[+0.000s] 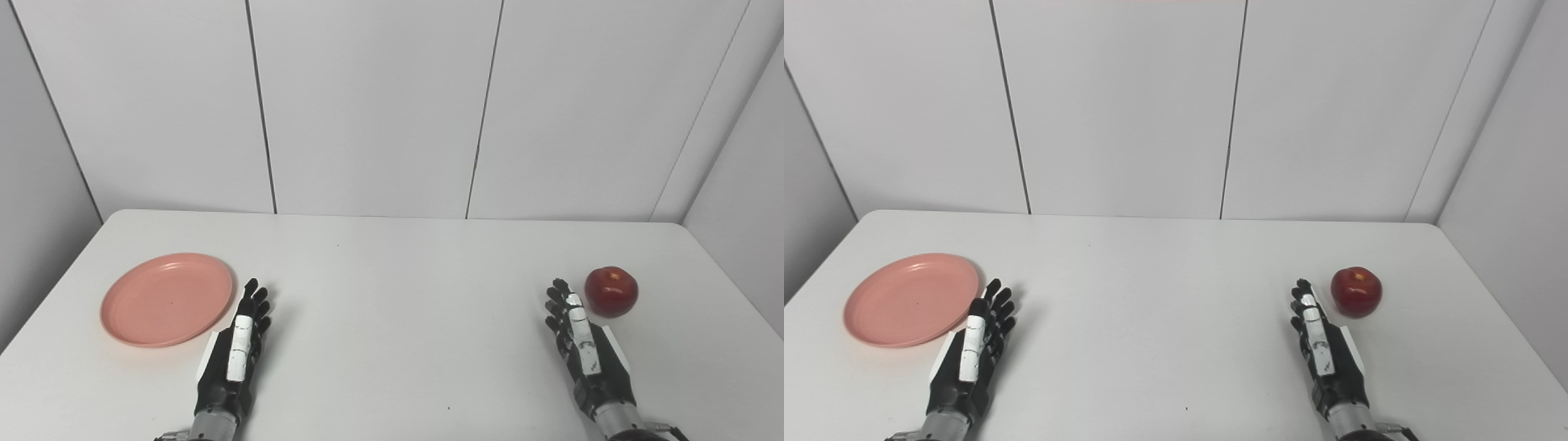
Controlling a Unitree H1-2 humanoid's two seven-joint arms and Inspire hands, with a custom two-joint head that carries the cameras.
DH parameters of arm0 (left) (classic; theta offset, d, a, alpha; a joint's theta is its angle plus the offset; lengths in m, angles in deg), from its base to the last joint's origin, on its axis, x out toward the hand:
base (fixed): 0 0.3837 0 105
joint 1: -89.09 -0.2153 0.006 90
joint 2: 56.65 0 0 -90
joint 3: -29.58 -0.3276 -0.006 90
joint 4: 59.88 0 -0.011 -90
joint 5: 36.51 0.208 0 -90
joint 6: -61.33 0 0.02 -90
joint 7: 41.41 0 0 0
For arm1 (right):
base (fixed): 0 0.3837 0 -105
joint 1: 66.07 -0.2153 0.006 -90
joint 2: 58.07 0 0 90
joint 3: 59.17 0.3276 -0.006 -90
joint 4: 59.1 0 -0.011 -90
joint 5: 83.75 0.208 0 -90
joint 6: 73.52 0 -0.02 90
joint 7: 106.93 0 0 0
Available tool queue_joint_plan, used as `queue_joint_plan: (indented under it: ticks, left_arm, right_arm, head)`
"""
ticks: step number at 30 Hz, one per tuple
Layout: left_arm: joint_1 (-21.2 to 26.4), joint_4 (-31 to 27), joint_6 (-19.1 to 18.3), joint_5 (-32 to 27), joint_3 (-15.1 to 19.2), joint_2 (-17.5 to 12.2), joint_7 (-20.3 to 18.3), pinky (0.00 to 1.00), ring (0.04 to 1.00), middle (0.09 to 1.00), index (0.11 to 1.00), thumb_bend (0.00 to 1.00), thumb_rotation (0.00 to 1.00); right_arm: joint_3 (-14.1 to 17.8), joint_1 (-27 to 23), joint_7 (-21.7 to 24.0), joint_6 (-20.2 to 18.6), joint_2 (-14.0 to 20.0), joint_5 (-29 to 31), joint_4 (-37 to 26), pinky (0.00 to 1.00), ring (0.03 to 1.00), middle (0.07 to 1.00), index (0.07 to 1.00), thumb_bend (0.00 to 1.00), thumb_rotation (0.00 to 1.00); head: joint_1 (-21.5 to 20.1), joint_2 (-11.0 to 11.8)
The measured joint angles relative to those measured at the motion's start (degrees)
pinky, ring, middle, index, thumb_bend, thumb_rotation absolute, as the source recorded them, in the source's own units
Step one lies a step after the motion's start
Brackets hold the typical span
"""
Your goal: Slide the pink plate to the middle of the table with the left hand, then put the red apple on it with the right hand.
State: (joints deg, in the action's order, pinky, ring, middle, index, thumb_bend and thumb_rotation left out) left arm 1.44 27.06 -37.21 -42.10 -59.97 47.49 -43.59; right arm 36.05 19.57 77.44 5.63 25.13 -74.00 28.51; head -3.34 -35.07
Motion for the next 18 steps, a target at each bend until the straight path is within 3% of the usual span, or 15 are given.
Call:
queue_joint_plan:
  ticks: [4,18]
  left_arm:
    - [0.0,0.2,0.4,0.0,0.0,0.0,0.0,1.00,1.000,1.000,1.000,0.88,1.00]
    - [0.0,0.1,0.2,0.0,0.0,0.0,0.0,1.00,1.000,1.000,1.000,0.86,1.00]
  right_arm:
    - [0.0,0.0,0.0,0.0,0.0,0.0,0.0,1.00,0.983,0.971,0.971,0.85,1.00]
    - [0.0,0.0,0.0,0.0,0.0,0.3,0.0,1.00,0.985,0.971,0.967,0.86,1.00]
  head:
    - [-0.3,1.1]
    - [-0.1,0.1]
